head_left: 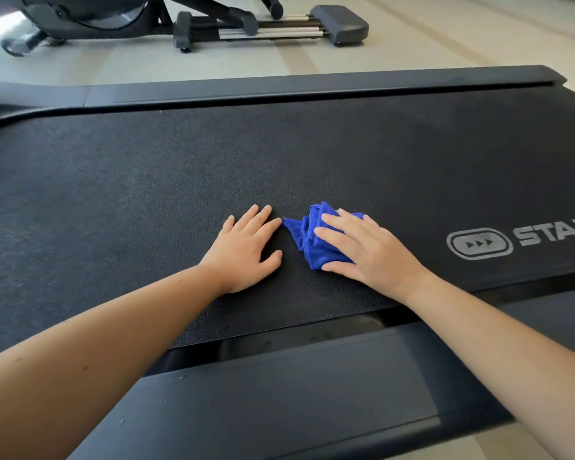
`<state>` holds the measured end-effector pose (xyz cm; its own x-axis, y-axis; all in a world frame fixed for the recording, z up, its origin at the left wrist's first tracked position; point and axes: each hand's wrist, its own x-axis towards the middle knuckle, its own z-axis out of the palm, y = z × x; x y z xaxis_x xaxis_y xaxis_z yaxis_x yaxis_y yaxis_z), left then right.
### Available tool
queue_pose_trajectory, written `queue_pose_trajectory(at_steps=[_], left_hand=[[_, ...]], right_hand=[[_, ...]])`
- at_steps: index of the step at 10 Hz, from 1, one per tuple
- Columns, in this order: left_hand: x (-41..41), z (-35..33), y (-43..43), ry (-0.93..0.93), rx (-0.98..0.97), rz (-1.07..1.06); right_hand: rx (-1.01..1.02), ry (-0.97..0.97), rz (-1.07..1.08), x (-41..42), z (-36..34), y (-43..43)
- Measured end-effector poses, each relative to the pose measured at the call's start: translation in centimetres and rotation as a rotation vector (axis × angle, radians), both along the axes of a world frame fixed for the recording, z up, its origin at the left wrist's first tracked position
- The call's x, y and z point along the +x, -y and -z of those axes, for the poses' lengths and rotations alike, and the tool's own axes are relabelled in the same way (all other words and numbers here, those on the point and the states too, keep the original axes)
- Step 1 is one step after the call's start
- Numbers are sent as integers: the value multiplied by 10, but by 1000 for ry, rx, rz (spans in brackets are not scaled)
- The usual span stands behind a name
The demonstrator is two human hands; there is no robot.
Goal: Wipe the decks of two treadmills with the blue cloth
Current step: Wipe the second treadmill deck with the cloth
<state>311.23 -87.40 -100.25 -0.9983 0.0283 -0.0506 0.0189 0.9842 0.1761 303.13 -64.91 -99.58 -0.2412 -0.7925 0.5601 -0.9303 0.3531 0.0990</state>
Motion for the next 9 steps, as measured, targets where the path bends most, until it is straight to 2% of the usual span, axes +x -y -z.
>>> queue_pose_trajectory(at_steps=[1,3,4,5,7,9], left_hand=[[-1,0,0,-14,4,-6],[-1,1,0,-33,7,0],[-2,1,0,-40,-2,3],[-2,2,1,-49,-10,11],[-3,3,1,-56,2,14],[-3,2,1,-55,-10,18]], right_hand=[[19,-55,-31,-2,2,4],[11,6,-61,-3,2,13],[126,-34,23,-6,1,15],[91,122,45,-4,0,16],[44,257,-6,-9,1,10],[8,206,-35,-14,5,6]])
